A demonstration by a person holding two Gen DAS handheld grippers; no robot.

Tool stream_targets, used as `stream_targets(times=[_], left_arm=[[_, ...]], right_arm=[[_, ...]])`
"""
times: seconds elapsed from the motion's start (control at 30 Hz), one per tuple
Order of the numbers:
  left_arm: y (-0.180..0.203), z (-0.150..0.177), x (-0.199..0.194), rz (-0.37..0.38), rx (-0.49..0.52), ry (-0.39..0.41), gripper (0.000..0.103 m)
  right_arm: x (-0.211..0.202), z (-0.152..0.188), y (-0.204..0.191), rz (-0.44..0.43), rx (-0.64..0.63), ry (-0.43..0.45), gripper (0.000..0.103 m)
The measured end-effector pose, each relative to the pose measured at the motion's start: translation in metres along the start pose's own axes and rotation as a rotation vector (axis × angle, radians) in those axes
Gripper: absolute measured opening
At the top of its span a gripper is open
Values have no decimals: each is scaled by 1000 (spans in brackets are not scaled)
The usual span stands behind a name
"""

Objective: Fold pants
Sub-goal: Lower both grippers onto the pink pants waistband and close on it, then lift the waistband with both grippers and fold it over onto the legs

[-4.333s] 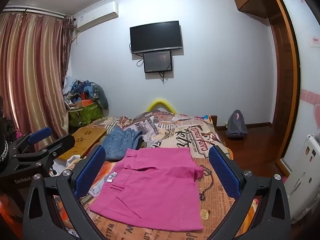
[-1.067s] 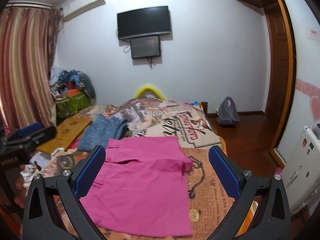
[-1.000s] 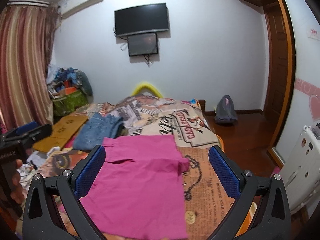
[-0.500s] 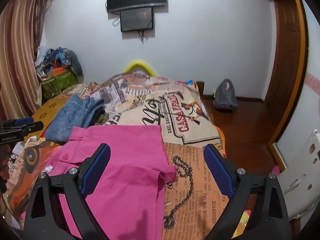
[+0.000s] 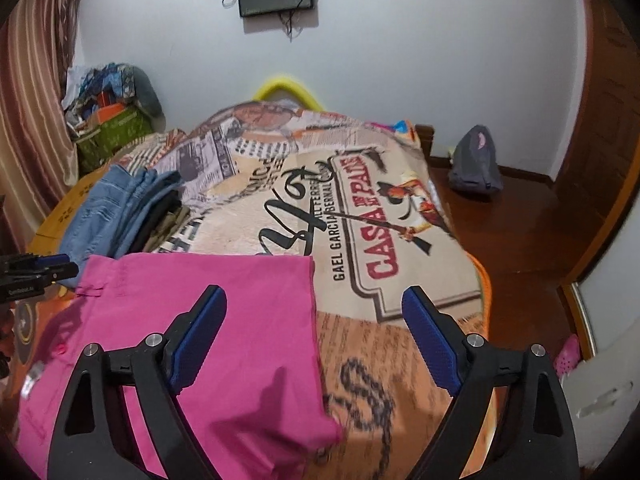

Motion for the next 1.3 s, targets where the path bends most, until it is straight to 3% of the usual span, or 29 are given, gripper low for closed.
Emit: stream_targets(times=[0.2,0.37,0.47,0.57,0.63,0.77,0.97,1.13,1.3], left_arm=[[-6,-2,33,-1,-11,-53,37],[-5,-3,36,7,10,-33,37],[-6,-2,38,-10,23,-26,29],[-6,-2,37,-26,36,-14,23],[-6,-2,36,-23,34,-9,15],[-3,-3,30,-20,36,4,8],[2,-15,17,-31,58,38,8],[6,-40,5,-59,74,97,8],[4,-60,-14,-14,35,131,7]], right_arm=[[52,-5,15,-36,-26,-99,74],[91,-9,26,-90,5,-156,71],[109,-8,27,-101,8,-192,68],[125,-8,26,-113,-3,-237,52],[130,-6,25,-105,-15,-247,49],[125,-7,19,-116,-37,-230,9],[118,-13,16,-94,-57,-199,4],[101,-37,16,-53,-80,-113,3],[80,-60,12,-34,-70,-53,3]])
Point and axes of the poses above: each gripper's, at about its wrist camera, not at the fingertips, and x roughly the way its jaws point, y to its right, z to its underside, the point moved 4 cm from there along x, roughly the way its jaws point, and after that the axes turned 12 degrees about -z, right-handed, at the moved point
